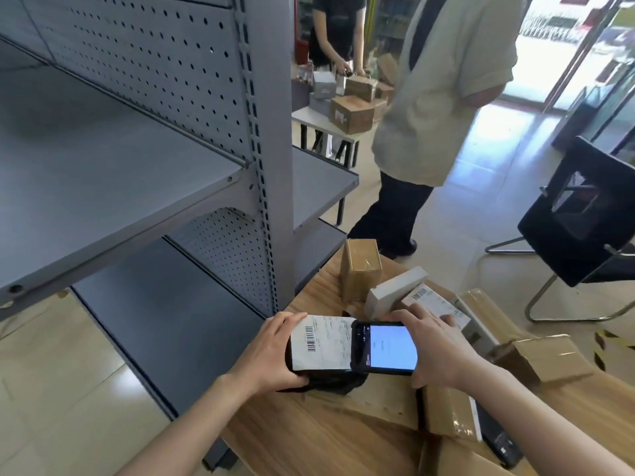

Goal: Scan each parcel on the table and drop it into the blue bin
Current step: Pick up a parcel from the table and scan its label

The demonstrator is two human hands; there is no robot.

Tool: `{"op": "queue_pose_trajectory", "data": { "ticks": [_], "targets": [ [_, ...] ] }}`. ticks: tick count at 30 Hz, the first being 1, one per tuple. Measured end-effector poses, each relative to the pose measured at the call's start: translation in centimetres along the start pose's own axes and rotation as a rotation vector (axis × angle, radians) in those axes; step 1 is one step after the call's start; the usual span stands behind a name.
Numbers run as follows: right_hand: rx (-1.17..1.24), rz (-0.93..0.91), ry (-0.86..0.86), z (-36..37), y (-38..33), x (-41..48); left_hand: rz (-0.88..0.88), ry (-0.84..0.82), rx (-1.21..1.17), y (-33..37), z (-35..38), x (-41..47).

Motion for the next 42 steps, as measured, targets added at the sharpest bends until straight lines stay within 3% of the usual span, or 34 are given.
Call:
{"op": "queue_pose_trajectory", "data": {
  "ticks": [11, 20, 27, 33, 42],
  "targets": [
    [0.286, 0.223, 0.082, 1.4, 4.6, -9.9, 0.116, 0.144, -0.038, 6.4, -0.9, -1.4],
    [0.666, 0.512, 0.307, 5.3, 13.3, -26.9, 0.382, 0.141, -0.032, 21.6, 4.7, -3.1],
    [0.817, 0.844, 0.466, 11.3, 17.9, -44.8, 0.583, -0.122, -0.096, 34.9, 18.2, -5.9],
    [0.85, 1.302, 0.548, 18.1, 18.7, -63.9, 0.802, -0.418, -0.117, 46.9, 32.1, -10.2],
    [0.804, 2.116, 0.646, 26.7, 7.6, -90.3, 1.188, -0.932, -0.206, 64.2, 53.8, -27.2]
  ]
}}
Point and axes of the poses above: each hand's wrist, its own x-axis towards the middle knuckle, its own z-axis out of the palm, y = z × x, the point moved 7 cm from there along x, towards the middle knuckle, and after that the axes turned 14 degrees about -x, right-handed, at the moved point
